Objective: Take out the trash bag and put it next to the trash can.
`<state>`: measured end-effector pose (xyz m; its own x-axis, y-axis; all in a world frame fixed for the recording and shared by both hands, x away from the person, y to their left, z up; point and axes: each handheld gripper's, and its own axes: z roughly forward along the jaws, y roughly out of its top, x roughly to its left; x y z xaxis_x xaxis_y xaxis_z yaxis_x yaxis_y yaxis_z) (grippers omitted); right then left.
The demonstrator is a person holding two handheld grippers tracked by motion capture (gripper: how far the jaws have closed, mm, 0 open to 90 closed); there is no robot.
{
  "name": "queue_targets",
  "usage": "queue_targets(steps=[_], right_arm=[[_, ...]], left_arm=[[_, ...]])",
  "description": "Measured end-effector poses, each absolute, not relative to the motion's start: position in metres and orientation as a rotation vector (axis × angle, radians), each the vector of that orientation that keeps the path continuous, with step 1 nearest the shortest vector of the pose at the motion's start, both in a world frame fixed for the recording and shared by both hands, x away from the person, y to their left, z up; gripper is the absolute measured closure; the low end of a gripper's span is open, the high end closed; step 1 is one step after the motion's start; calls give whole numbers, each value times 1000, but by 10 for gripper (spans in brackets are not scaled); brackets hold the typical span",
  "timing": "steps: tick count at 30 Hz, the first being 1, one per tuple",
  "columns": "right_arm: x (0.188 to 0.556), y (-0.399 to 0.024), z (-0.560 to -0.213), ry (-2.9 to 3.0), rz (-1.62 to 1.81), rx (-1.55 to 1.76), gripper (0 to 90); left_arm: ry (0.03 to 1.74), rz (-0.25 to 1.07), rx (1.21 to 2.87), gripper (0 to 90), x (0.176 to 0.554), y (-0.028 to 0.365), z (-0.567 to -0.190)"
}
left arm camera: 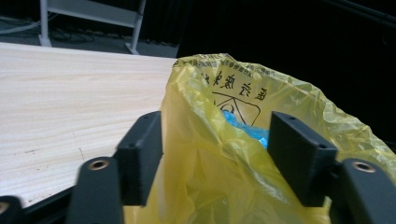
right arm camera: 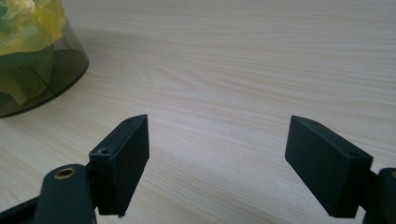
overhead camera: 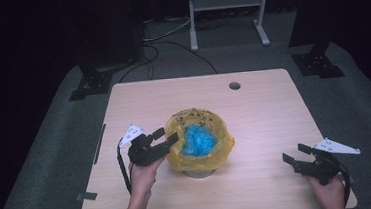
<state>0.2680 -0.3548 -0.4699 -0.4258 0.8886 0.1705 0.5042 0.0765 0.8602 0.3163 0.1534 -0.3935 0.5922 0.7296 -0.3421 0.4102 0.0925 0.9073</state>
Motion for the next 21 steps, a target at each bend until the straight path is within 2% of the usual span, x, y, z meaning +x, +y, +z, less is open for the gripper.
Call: queue_targets(steps=[6, 11, 21], right_arm=[[268, -354, -470, 1969, 1299, 1371, 210], [268, -353, -470, 1971, 1298, 1368, 210], [268, -354, -469, 1961, 1299, 1367, 210]], left_arm=[[978, 354, 1535, 513, 312, 150, -392], [967, 413, 1515, 590, 307, 148, -391], [944, 499, 1502, 674, 302, 148, -389]])
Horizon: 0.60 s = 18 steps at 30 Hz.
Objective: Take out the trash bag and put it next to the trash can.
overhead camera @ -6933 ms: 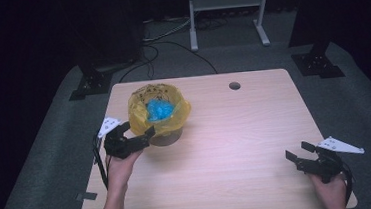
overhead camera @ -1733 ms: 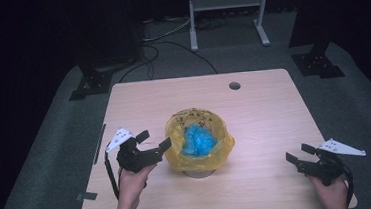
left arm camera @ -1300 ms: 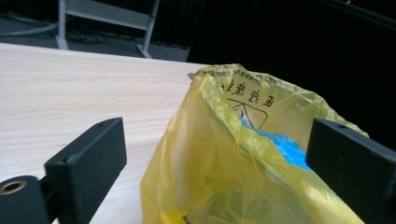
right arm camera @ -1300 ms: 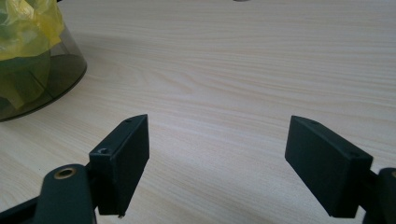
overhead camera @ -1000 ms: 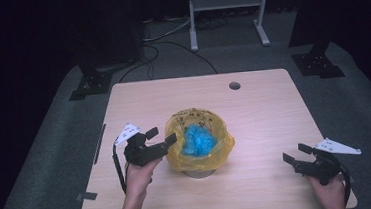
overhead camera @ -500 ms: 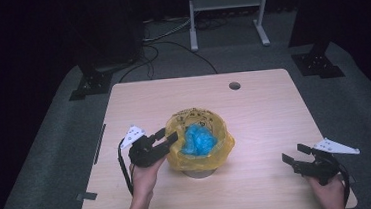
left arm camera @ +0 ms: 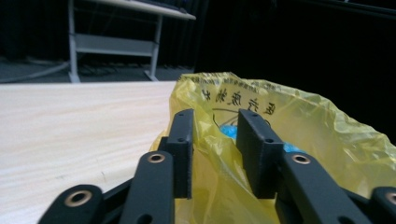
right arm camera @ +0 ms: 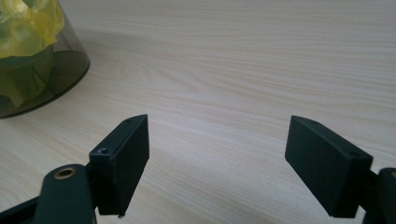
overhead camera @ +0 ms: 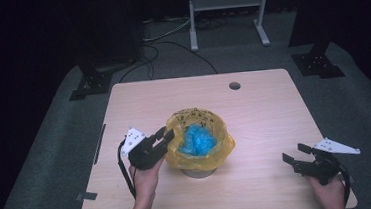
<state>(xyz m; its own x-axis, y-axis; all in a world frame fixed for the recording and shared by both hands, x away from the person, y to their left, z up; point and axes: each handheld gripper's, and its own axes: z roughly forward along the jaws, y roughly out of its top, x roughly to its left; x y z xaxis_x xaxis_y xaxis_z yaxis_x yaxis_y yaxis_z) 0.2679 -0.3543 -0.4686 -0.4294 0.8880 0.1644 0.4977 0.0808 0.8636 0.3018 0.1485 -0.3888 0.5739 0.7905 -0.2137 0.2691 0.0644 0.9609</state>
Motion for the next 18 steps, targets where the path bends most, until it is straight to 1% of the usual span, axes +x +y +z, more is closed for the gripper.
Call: queue_targets(steps=[5, 6, 7, 8, 14, 18], right_arm=[[268, -354, -467, 1954, 1299, 1362, 211], [268, -354, -467, 1953, 1299, 1361, 211], [268, -354, -467, 1953, 1302, 1364, 211], [269, -354, -466, 1953, 1304, 1365, 211], [271, -350, -464, 1962, 1308, 1348, 211], [274, -346, -457, 1972, 1331, 1333, 211]], left_arm=[[935, 528, 1498, 737, 300, 150, -386], [929, 530, 1500, 763, 300, 151, -385], [923, 519, 1503, 808, 300, 151, -385], [921, 520, 1507, 820, 300, 152, -385], [920, 515, 1505, 883, 303, 152, -385], [916, 505, 1492, 891, 304, 152, -383]])
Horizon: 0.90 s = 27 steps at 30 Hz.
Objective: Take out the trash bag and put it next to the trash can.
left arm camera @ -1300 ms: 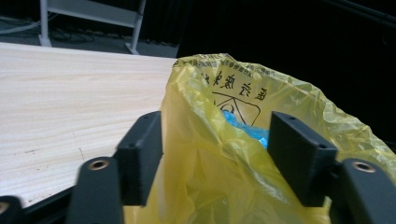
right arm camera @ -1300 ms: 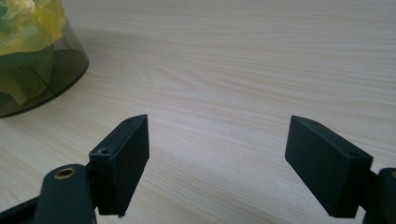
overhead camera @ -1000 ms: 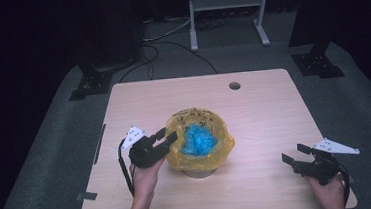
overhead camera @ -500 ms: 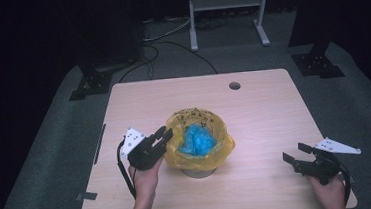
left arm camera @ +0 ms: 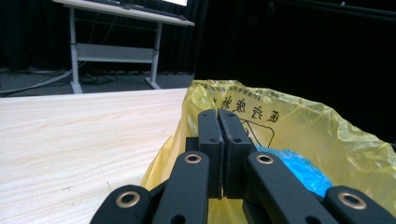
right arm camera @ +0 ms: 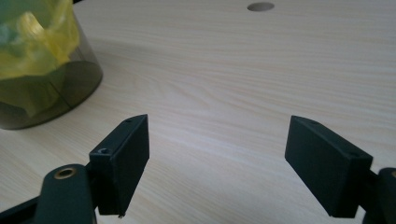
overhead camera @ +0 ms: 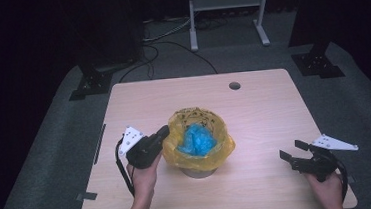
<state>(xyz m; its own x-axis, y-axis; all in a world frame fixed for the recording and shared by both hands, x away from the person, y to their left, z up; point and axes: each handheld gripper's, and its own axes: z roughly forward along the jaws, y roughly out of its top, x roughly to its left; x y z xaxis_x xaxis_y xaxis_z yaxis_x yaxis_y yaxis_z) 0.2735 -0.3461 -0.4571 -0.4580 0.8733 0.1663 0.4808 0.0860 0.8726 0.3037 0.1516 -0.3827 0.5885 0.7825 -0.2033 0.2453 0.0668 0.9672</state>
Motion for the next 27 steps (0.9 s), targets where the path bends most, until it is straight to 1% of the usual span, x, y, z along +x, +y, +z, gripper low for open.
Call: queue_targets(steps=[6, 15, 20, 27], right_arm=[[279, -330, -433, 2015, 1393, 1266, 209], [286, -287, -392, 2092, 1492, 1150, 203], [287, -265, -380, 2098, 1600, 1116, 204], [295, -238, -371, 2110, 1714, 1136, 205]], left_arm=[[895, 483, 1460, 893, 302, 151, -376], [872, 467, 1427, 894, 300, 151, -368], [874, 455, 1415, 893, 299, 151, -369], [861, 449, 1410, 893, 298, 151, -367]])
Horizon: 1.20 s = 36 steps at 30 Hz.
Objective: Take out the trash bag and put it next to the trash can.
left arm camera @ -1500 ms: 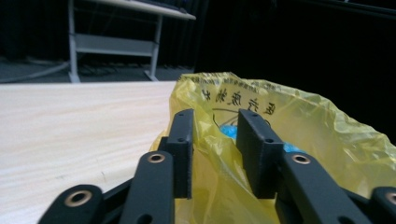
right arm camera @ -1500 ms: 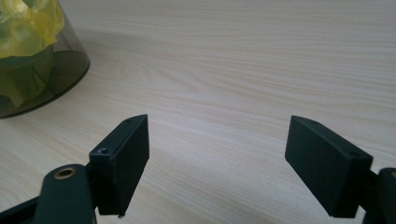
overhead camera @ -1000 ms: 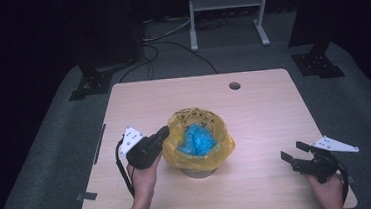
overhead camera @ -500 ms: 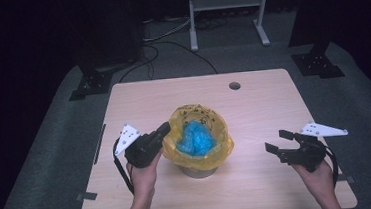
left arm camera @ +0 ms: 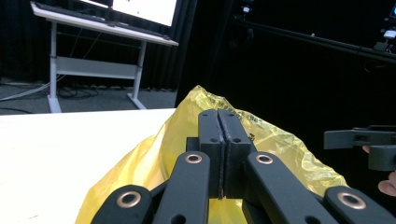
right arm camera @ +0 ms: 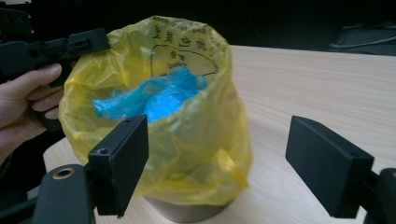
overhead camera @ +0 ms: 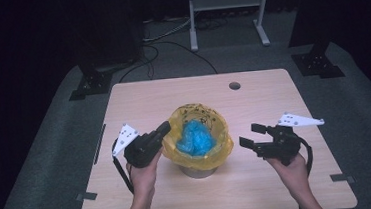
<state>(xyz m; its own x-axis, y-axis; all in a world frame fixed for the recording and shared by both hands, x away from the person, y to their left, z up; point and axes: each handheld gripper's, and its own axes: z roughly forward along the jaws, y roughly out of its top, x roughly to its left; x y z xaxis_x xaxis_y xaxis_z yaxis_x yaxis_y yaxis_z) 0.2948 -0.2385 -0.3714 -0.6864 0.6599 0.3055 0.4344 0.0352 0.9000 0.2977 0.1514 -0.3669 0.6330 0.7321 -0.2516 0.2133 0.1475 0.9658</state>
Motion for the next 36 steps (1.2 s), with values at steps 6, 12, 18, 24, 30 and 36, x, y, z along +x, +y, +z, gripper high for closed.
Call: queue_targets(steps=[6, 12, 18, 24, 30, 36], right_arm=[[304, -212, -368, 2145, 1700, 1135, 222], [315, -197, -371, 2164, 1697, 1151, 314], [323, -192, -379, 2156, 1710, 1181, 442], [324, -191, -378, 2129, 1705, 1161, 591], [327, -188, -375, 2108, 1665, 1143, 725], [328, -191, -374, 2065, 1672, 1092, 841]], left_arm=[[853, 441, 1417, 892, 297, 152, -368], [843, 443, 1432, 892, 297, 152, -368], [836, 438, 1435, 891, 297, 152, -367], [829, 432, 1440, 891, 296, 149, -367], [815, 425, 1444, 891, 295, 146, -366], [818, 424, 1438, 889, 295, 145, -367]])
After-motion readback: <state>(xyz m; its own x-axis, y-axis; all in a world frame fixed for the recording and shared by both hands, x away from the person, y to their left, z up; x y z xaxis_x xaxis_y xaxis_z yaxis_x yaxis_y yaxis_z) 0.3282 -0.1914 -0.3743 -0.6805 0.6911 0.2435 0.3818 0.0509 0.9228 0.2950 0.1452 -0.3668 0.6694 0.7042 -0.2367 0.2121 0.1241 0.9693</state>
